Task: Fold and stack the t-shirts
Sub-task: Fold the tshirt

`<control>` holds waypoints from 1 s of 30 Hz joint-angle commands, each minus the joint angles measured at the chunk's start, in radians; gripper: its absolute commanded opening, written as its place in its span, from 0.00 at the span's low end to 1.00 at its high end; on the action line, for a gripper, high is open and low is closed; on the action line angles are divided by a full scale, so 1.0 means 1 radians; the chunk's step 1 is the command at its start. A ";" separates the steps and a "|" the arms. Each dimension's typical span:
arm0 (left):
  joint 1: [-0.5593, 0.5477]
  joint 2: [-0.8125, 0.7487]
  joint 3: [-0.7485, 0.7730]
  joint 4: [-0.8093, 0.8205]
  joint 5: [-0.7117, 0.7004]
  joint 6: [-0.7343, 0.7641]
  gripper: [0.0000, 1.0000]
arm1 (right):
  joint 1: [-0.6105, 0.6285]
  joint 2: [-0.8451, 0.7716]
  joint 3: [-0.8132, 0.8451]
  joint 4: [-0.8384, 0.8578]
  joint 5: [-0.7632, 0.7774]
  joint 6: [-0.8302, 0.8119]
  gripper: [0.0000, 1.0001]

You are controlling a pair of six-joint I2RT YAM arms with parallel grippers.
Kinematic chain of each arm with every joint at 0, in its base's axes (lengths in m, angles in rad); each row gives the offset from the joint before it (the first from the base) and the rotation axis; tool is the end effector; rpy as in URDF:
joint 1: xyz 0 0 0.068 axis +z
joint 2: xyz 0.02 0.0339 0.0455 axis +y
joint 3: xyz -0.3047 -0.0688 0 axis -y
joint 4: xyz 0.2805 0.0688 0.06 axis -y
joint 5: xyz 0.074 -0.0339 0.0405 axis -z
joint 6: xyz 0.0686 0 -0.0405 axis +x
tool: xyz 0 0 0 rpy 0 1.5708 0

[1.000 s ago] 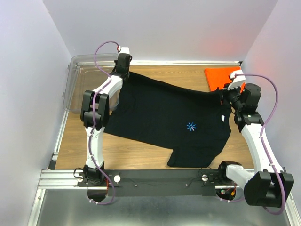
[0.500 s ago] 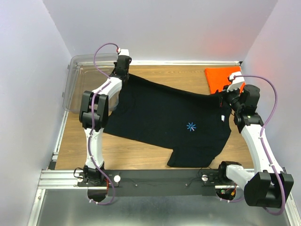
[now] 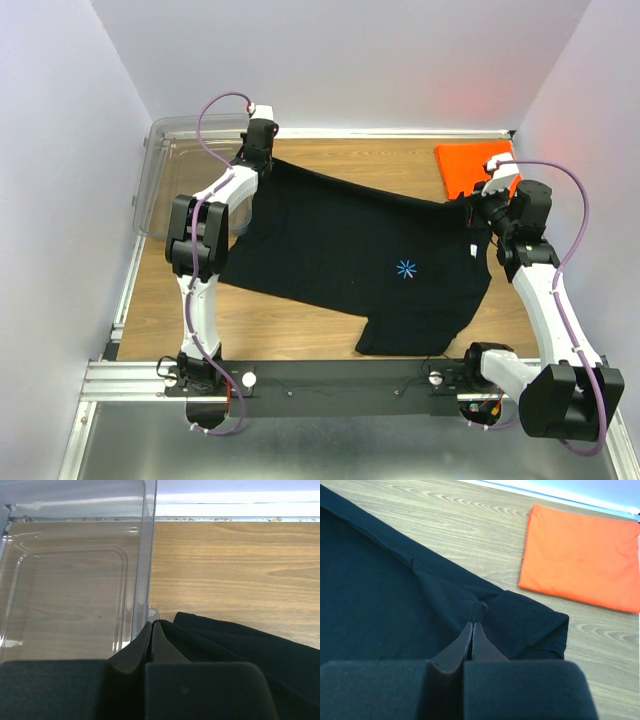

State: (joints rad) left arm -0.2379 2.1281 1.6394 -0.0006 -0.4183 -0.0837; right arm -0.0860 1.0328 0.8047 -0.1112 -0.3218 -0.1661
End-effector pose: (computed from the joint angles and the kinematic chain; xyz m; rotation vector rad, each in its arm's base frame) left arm 0.5679 -0.1090 0.2291 -0.1004 2.0196 0.2274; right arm 0.2826 -0.0026 0.3239 -0.2913 1.8718 0.1356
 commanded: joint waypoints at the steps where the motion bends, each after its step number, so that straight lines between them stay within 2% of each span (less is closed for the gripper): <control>1: 0.006 -0.054 -0.010 0.022 -0.027 0.009 0.00 | 0.003 0.006 -0.007 -0.015 0.001 -0.012 0.01; 9: 0.006 -0.066 -0.027 0.020 -0.042 -0.004 0.05 | 0.003 0.003 -0.012 -0.018 0.004 -0.016 0.01; 15: 0.006 -0.106 -0.065 0.033 -0.034 -0.011 0.41 | 0.003 0.012 -0.013 -0.016 0.001 -0.018 0.01; 18: 0.006 -0.132 -0.087 0.057 -0.022 -0.014 0.51 | 0.003 0.013 -0.016 -0.018 -0.008 -0.023 0.00; 30: 0.006 -0.302 -0.150 0.126 0.035 -0.044 0.63 | 0.003 -0.017 -0.047 -0.067 -0.071 -0.053 0.01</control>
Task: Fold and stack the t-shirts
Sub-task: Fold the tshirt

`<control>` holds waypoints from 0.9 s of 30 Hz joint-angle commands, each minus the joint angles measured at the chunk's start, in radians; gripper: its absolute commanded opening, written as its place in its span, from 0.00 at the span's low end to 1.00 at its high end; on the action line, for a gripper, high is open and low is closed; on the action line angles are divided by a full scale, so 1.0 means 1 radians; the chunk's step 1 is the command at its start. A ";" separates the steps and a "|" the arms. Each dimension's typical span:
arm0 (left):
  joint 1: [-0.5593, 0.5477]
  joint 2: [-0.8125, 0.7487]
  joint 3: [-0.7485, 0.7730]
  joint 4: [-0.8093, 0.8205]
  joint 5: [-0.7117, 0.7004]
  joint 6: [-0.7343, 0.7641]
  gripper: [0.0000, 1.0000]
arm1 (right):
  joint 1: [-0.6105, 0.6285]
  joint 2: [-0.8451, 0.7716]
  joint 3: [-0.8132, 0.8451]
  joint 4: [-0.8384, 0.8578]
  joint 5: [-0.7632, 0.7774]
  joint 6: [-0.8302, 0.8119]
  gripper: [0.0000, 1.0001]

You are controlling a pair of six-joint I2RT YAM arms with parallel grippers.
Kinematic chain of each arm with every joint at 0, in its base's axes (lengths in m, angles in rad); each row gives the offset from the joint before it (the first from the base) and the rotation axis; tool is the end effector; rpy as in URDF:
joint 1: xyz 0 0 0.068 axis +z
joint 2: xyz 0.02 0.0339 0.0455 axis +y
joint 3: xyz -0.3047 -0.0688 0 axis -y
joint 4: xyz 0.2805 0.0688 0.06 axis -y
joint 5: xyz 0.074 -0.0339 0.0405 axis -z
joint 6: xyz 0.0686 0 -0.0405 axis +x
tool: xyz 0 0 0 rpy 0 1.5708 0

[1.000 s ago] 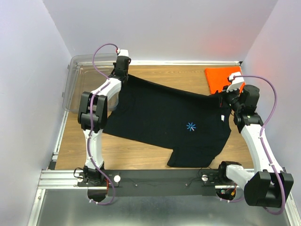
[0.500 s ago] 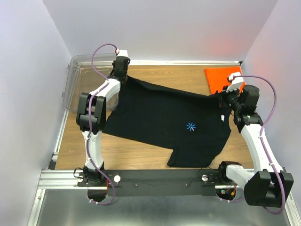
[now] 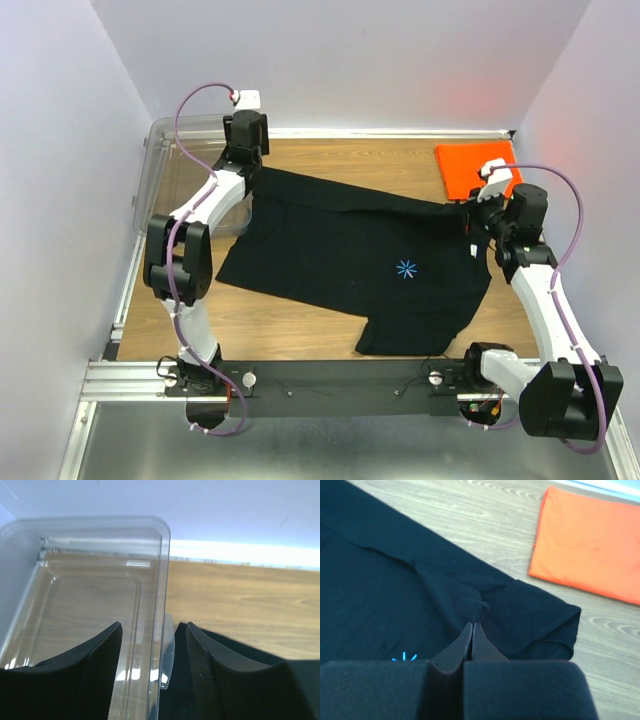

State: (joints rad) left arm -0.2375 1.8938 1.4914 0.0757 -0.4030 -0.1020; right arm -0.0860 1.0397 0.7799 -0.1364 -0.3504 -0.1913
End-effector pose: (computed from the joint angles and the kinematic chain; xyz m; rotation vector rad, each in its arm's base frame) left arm 0.5197 -0.0981 0.3038 -0.1454 1.8675 0.1487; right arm 0.2809 -0.0006 0.3087 -0.3290 1.9171 0.1609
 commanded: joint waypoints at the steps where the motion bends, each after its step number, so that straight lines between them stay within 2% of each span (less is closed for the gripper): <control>1: 0.006 -0.078 0.000 0.052 0.024 -0.028 0.63 | 0.003 -0.032 -0.024 -0.046 -0.047 -0.031 0.00; 12: 0.007 -0.226 -0.042 0.055 0.087 -0.091 0.64 | 0.003 -0.075 -0.057 -0.114 -0.073 -0.117 0.00; 17: 0.006 -0.341 -0.129 0.067 0.154 -0.165 0.64 | 0.003 -0.099 -0.073 -0.157 -0.117 -0.161 0.01; 27: 0.006 -0.542 -0.269 0.061 0.256 -0.202 0.66 | 0.003 -0.083 -0.061 -0.213 -0.179 -0.212 0.01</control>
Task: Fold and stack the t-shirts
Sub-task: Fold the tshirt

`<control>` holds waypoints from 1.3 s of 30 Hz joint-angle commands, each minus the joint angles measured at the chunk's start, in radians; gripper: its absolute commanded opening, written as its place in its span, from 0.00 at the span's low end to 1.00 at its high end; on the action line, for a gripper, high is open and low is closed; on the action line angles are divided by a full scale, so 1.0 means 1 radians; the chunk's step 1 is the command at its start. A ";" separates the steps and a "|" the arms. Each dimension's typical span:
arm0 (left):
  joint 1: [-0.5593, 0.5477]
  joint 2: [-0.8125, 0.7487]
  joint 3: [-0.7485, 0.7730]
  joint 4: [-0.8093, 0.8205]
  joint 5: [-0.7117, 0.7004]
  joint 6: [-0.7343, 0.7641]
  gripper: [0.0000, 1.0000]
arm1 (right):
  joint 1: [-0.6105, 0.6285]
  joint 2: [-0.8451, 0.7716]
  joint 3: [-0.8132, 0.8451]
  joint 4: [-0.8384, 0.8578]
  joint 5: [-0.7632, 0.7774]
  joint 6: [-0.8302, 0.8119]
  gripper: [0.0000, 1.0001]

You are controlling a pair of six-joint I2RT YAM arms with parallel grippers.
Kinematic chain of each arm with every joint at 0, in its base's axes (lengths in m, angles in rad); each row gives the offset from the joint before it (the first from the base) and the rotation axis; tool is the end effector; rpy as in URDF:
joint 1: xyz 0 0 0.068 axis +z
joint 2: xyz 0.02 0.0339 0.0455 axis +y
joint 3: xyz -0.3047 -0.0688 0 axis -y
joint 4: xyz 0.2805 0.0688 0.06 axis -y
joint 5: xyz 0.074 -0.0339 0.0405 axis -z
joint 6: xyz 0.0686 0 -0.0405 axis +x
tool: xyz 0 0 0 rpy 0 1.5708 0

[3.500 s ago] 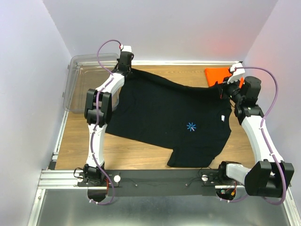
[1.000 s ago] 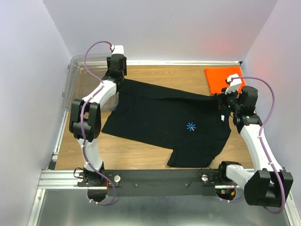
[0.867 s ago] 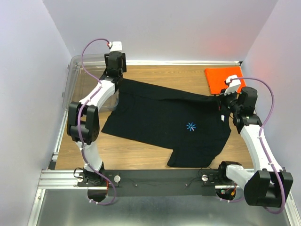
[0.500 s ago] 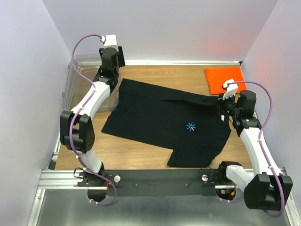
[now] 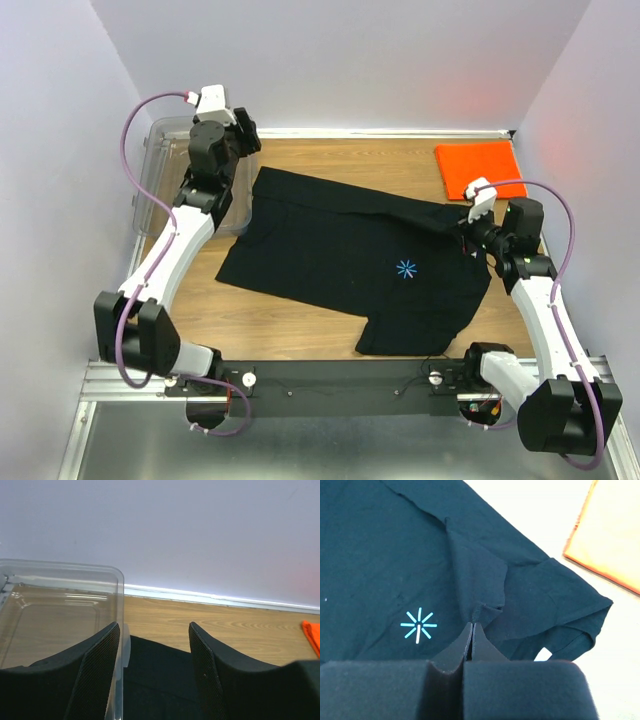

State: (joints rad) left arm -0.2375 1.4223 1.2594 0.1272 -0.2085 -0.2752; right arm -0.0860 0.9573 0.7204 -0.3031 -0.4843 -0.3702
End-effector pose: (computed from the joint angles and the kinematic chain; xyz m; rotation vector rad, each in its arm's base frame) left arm 0.3945 -0.0809 0.4235 -0.1919 1.5990 -0.2299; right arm 0.2487 0.0106 0.2859 -0.5690 1.9704 0.2285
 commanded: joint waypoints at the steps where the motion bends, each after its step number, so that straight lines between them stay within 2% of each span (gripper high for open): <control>1: 0.006 -0.098 -0.052 0.006 0.069 -0.027 0.66 | 0.003 -0.002 -0.002 -0.048 -0.048 -0.039 0.01; 18: 0.006 -0.273 -0.190 -0.051 0.135 0.024 0.66 | 0.003 -0.029 0.034 -0.177 -0.134 -0.144 0.01; 33: 0.006 -0.335 -0.262 -0.063 0.150 0.041 0.66 | 0.003 0.000 0.043 -0.211 -0.168 -0.170 0.00; 36: 0.006 -0.344 -0.268 -0.064 0.150 0.041 0.66 | 0.005 0.015 0.059 -0.292 -0.244 -0.254 0.01; 37: 0.006 -0.352 -0.270 -0.064 0.153 0.041 0.66 | 0.006 0.024 0.069 -0.329 -0.263 -0.330 0.01; 39: 0.006 -0.356 -0.276 -0.066 0.158 0.042 0.66 | 0.011 0.064 0.102 -0.463 -0.298 -0.491 0.07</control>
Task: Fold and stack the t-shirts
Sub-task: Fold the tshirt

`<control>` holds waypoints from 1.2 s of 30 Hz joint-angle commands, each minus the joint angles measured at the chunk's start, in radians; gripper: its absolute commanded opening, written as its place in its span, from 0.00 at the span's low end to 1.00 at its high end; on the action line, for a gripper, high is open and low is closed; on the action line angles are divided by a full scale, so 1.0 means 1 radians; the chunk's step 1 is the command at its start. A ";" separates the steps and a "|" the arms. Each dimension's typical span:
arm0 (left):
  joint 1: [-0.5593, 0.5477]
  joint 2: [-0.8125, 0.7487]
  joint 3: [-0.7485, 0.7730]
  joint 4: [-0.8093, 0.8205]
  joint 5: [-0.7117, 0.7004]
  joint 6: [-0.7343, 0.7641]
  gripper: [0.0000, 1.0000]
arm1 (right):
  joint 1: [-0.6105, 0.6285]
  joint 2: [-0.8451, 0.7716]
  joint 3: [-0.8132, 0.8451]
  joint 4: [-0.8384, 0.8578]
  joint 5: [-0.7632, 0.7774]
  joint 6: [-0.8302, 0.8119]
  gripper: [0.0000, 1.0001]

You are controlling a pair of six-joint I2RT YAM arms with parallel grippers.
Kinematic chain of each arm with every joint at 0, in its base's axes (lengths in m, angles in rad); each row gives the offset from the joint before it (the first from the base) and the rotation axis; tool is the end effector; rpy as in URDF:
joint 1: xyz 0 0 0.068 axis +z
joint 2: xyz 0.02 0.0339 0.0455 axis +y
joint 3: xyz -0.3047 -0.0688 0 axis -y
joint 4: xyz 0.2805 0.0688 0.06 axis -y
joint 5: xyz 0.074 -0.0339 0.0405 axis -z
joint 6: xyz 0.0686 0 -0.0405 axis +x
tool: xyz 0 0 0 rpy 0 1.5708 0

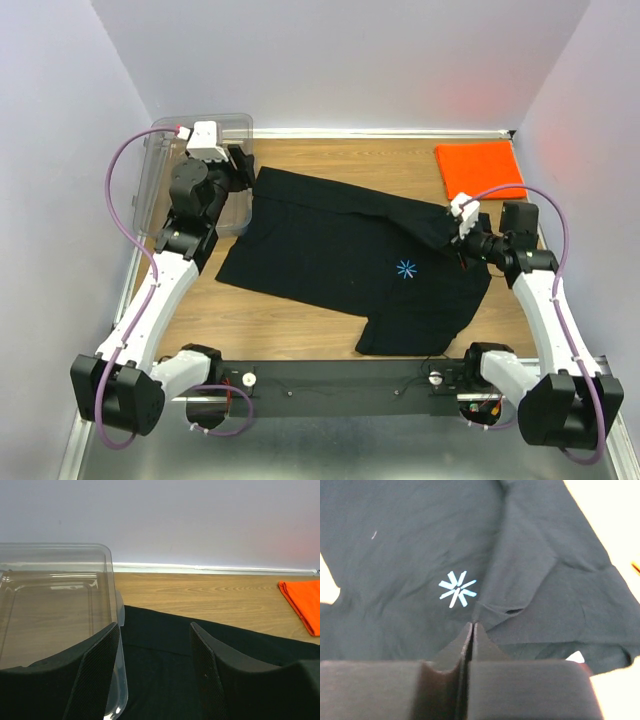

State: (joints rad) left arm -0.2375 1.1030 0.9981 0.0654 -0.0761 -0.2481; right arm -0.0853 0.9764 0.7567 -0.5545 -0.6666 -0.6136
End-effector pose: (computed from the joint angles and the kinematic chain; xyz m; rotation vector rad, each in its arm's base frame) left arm 0.3027 -0.0679 0.4101 -0.0678 1.6178 -0.3142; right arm 0.2304 0.0229 0.2739 -0.8661 1.9991 0.3907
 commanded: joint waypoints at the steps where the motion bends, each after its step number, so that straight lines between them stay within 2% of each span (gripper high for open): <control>1: 0.006 -0.043 -0.021 -0.006 0.024 0.013 0.66 | 0.010 0.059 0.078 -0.269 -0.123 -0.306 0.13; 2: 0.006 -0.048 -0.024 -0.006 0.025 0.015 0.66 | 0.010 0.076 0.090 -0.374 -0.126 -0.358 0.20; 3: 0.006 -0.051 -0.029 -0.007 0.025 0.018 0.66 | 0.010 0.102 0.104 -0.425 -0.125 -0.414 0.44; 5: 0.006 -0.063 -0.036 -0.013 0.021 0.023 0.66 | 0.010 0.123 0.142 -0.464 -0.098 -0.451 0.67; 6: 0.006 -0.066 -0.039 -0.015 0.021 0.023 0.66 | 0.010 0.127 0.154 -0.455 -0.084 -0.443 0.69; 7: 0.007 -0.078 -0.044 -0.016 0.019 0.026 0.66 | 0.010 0.131 0.168 -0.418 -0.065 -0.334 0.70; 10: 0.006 -0.113 -0.070 -0.030 0.009 0.032 0.66 | 0.010 0.201 0.203 -0.149 0.004 -0.056 0.70; 13: 0.006 -0.169 -0.114 -0.042 -0.013 0.049 0.66 | 0.010 0.376 0.243 -0.076 0.016 0.108 0.69; 17: 0.006 -0.236 -0.171 -0.050 -0.042 0.066 0.67 | 0.018 0.524 0.286 -0.003 0.051 0.245 0.65; 19: 0.006 -0.256 -0.187 -0.050 -0.041 0.067 0.67 | 0.024 0.564 0.305 0.039 0.145 0.303 0.65; 23: 0.006 -0.267 -0.187 -0.050 -0.014 0.067 0.67 | 0.036 0.709 0.375 0.090 0.193 0.350 0.65; 30: 0.006 -0.276 -0.190 -0.053 -0.004 0.069 0.67 | 0.048 0.902 0.487 0.105 0.168 0.420 0.60; 32: 0.006 -0.279 -0.190 -0.052 -0.004 0.069 0.67 | 0.050 0.930 0.513 0.105 0.174 0.440 0.56; 36: 0.006 -0.279 -0.190 -0.052 0.002 0.067 0.67 | 0.050 0.953 0.520 0.108 0.190 0.451 0.54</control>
State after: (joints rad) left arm -0.2367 0.8410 0.8150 0.0124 -0.0883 -0.1898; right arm -0.0418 1.9129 1.2469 -0.4629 -0.5049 -0.2008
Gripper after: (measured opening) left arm 0.669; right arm 0.552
